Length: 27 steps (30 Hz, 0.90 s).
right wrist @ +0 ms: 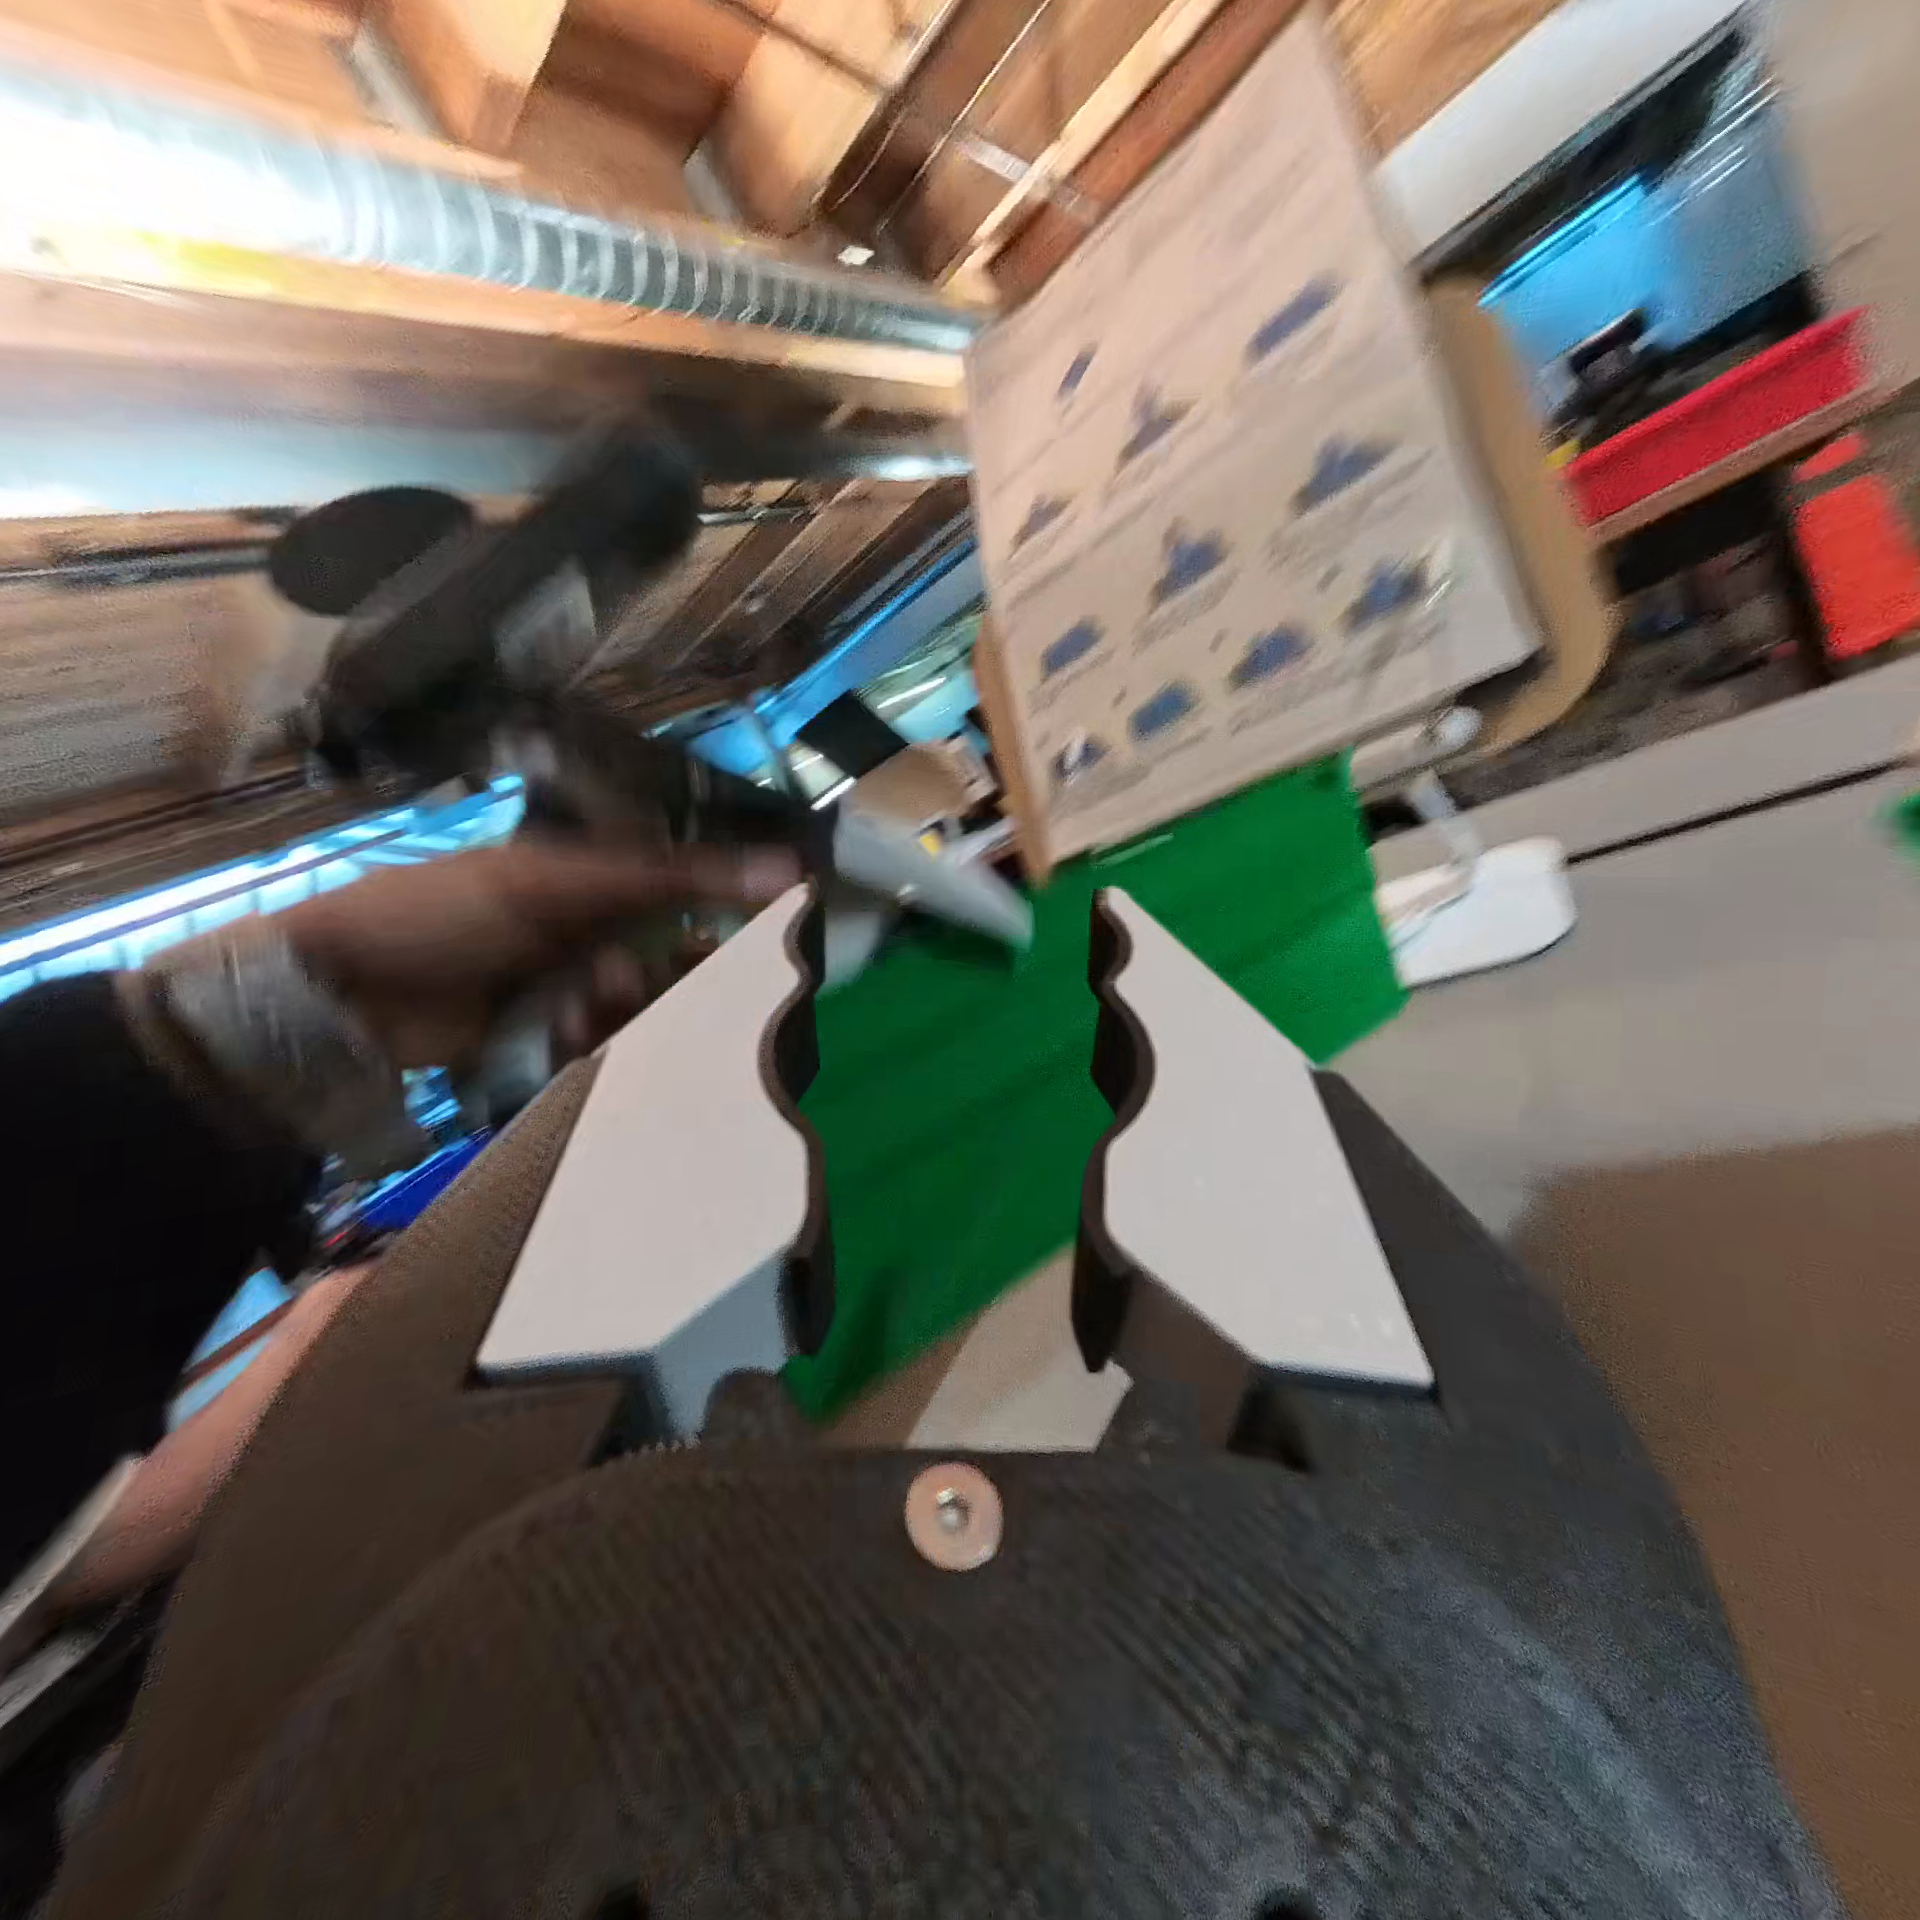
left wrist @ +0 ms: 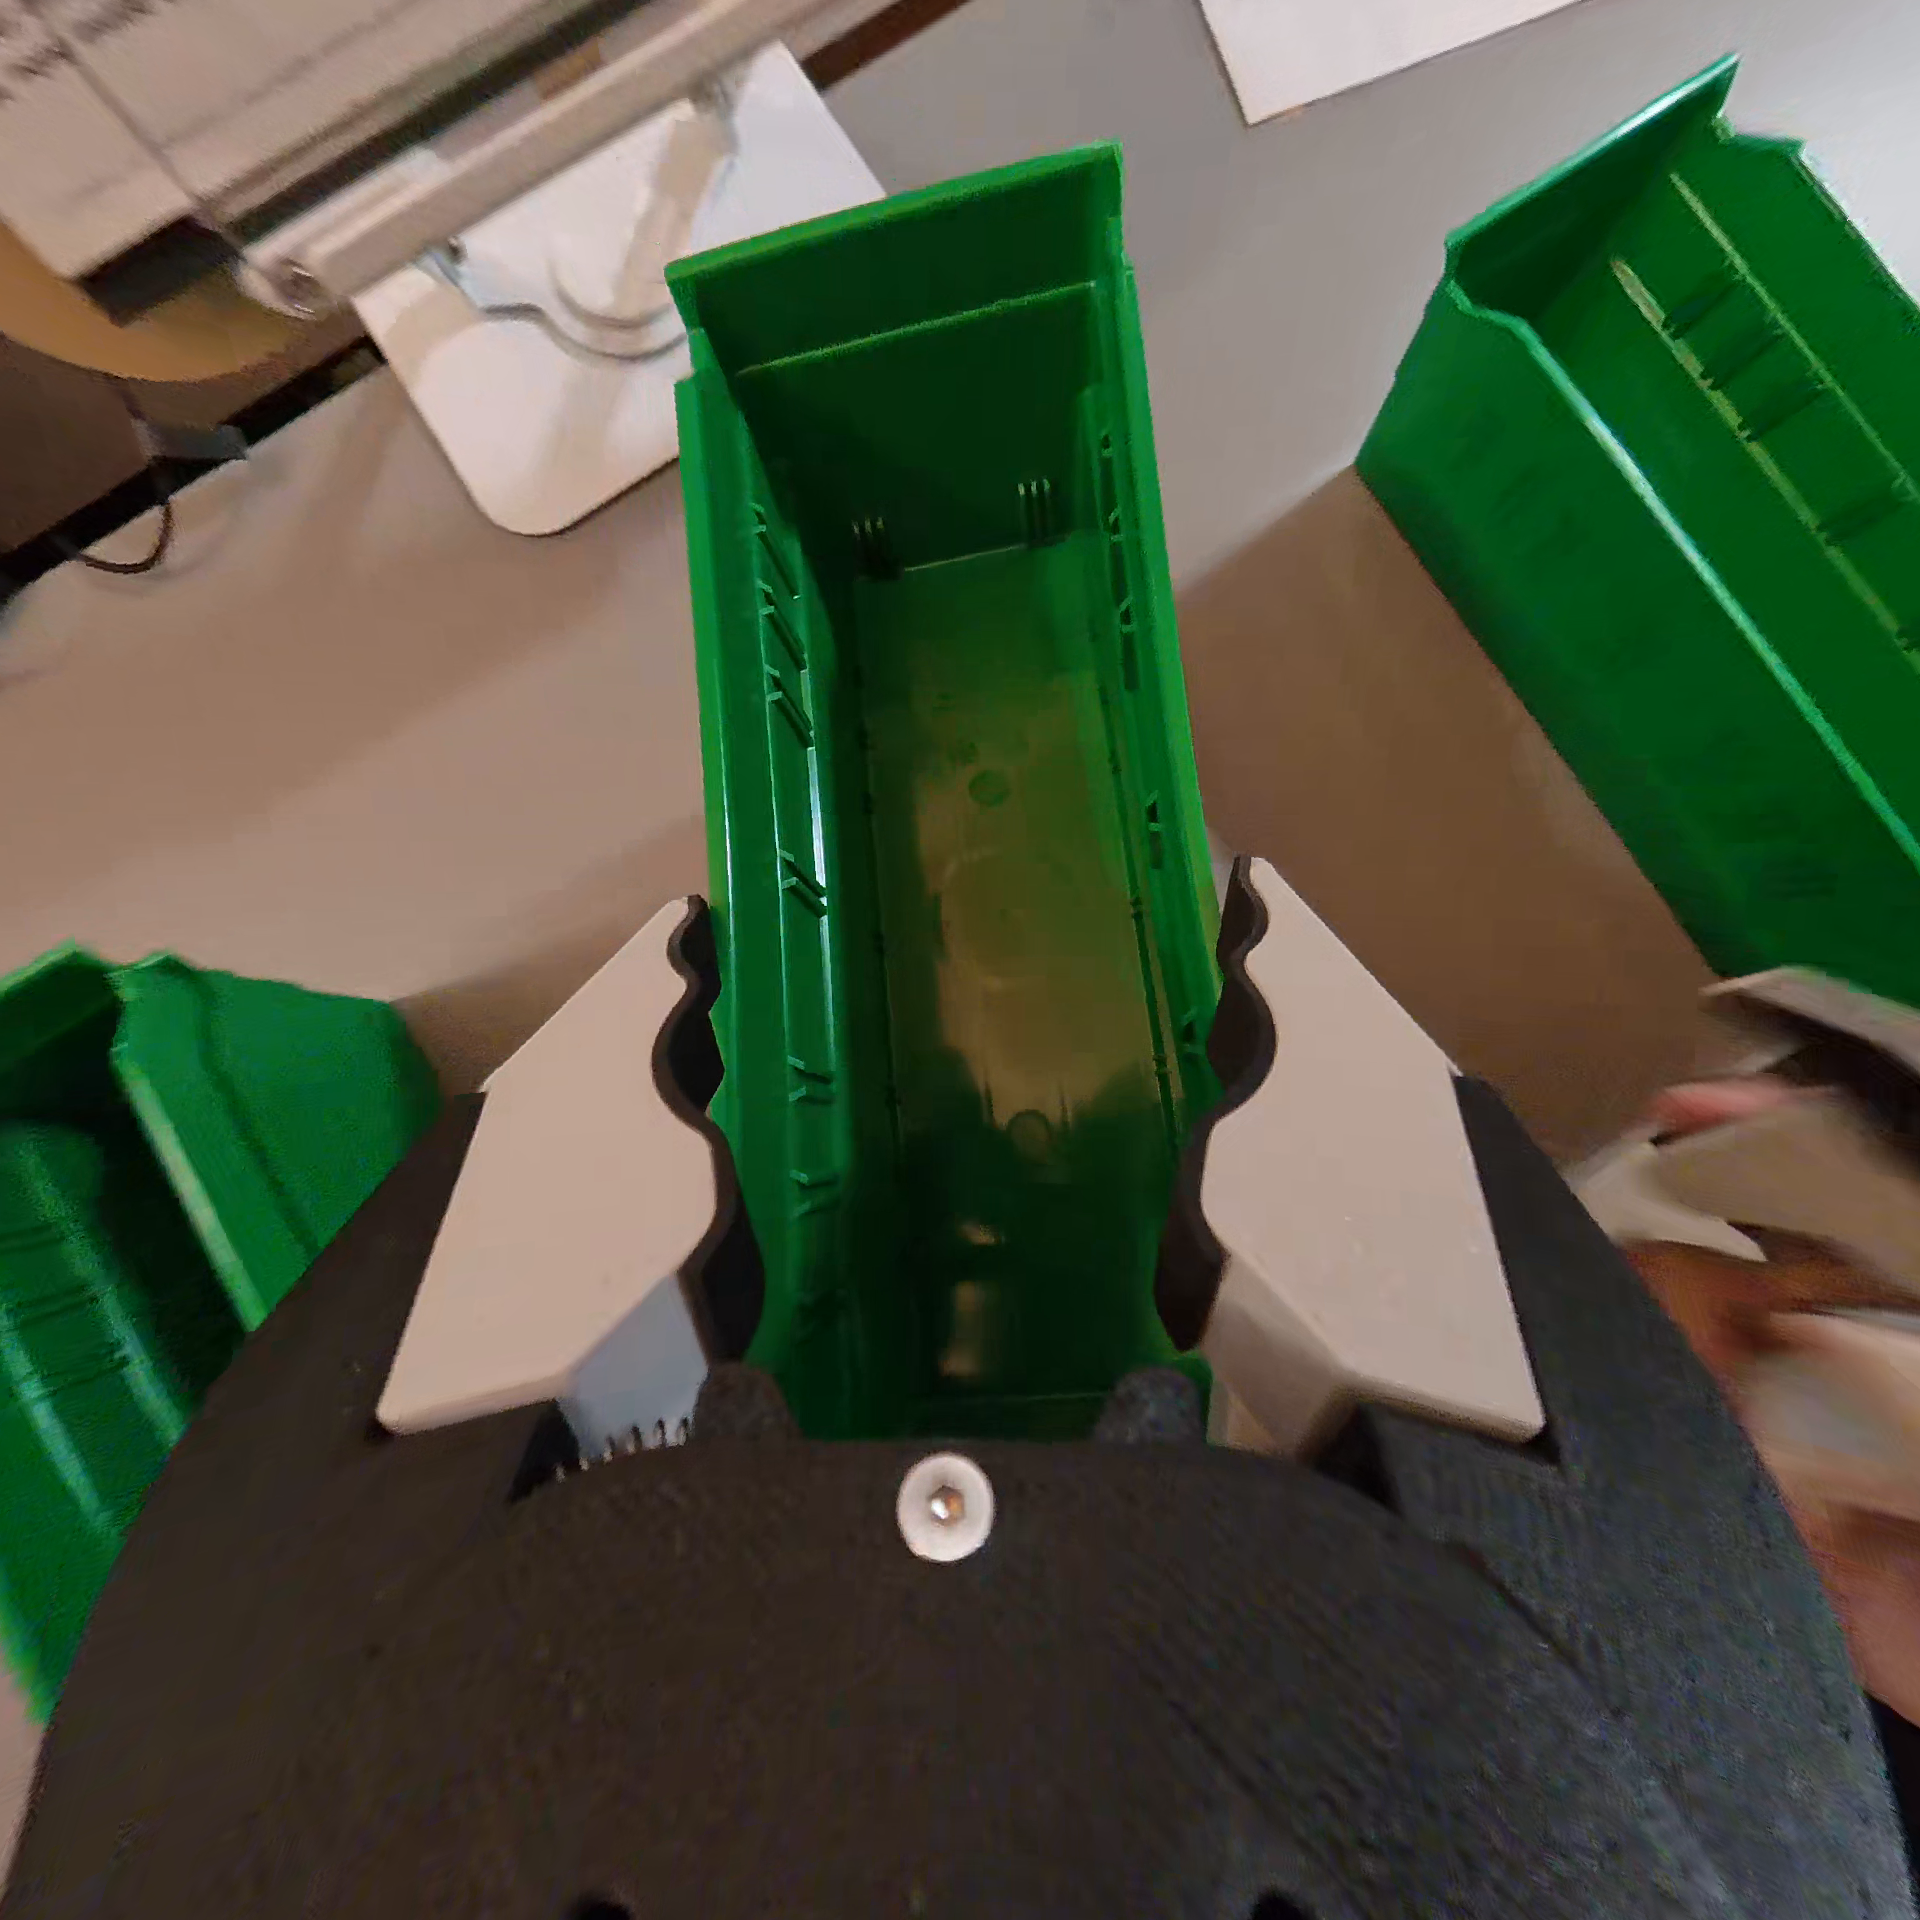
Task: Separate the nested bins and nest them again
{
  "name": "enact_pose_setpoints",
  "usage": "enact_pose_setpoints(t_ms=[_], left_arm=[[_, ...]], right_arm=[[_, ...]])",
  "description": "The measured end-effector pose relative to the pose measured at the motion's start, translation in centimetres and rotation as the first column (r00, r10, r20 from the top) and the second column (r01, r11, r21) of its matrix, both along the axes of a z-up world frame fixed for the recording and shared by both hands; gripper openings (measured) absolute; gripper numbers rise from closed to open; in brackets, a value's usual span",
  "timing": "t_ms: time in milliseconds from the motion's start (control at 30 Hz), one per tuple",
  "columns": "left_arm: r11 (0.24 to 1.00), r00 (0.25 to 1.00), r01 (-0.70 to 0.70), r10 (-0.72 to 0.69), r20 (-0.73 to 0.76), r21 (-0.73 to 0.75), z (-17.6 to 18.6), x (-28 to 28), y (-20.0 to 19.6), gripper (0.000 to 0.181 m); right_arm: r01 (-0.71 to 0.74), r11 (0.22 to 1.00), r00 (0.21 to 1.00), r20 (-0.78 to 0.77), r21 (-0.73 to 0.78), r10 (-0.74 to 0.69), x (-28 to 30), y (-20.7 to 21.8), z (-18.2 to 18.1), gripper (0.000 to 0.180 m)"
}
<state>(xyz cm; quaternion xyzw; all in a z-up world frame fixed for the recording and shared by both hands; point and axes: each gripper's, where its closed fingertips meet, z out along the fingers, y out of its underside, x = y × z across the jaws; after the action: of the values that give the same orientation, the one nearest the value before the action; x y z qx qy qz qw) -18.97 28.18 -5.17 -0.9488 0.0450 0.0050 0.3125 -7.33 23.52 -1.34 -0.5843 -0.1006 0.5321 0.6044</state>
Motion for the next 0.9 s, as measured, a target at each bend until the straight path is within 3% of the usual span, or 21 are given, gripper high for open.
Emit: enact_pose_setpoints(t_ms=[167,267,367,433,500,600,667,900], left_arm=[[1.000,0.999,-0.006,0.007,-0.039,0.029,-5.3,3.5,1.5,0.097],[0.997,0.997,-0.042,0.047,-0.065,0.072,-6.5,5.3,1.7,0.098],[0.993,0.995,-0.079,0.083,-0.050,0.086,-7.7,7.1,1.7,0.101],[0.994,0.996,-0.085,0.087,-0.034,0.068,-8.8,8.2,1.7,0.102],[0.994,0.995,-0.088,0.091,-0.042,0.063,-9.6,9.0,1.9,0.104],[0.994,0.994,-0.088,0.091,-0.052,0.070,-9.5,9.7,2.0,0.107],[0.994,0.997,-0.078,0.076,0.022,0.077,-8.9,10.6,1.9,0.107],[0.975,0.992,-0.078,0.055,0.114,0.210,-5.6,8.5,-1.2,0.100]], right_arm=[[0.197,0.972,0.980,0.011,0.129,-0.200,8.0,6.1,9.1,0.060],[0.244,0.948,0.964,0.051,0.204,-0.260,12.1,8.0,11.4,0.059],[0.299,0.912,0.929,0.133,0.279,-0.345,15.5,9.1,10.2,0.055],[0.373,0.884,0.903,0.109,0.282,-0.416,18.0,10.0,8.7,0.042],[0.341,0.899,0.913,0.130,0.275,-0.386,18.3,10.5,7.9,0.033],[0.294,0.924,0.901,0.251,0.246,-0.354,17.5,11.6,6.7,0.045],[0.275,0.934,0.895,0.293,0.230,-0.336,17.2,12.2,5.9,0.048],[0.234,0.960,0.930,0.252,0.153,-0.267,17.9,12.8,5.7,0.048]])
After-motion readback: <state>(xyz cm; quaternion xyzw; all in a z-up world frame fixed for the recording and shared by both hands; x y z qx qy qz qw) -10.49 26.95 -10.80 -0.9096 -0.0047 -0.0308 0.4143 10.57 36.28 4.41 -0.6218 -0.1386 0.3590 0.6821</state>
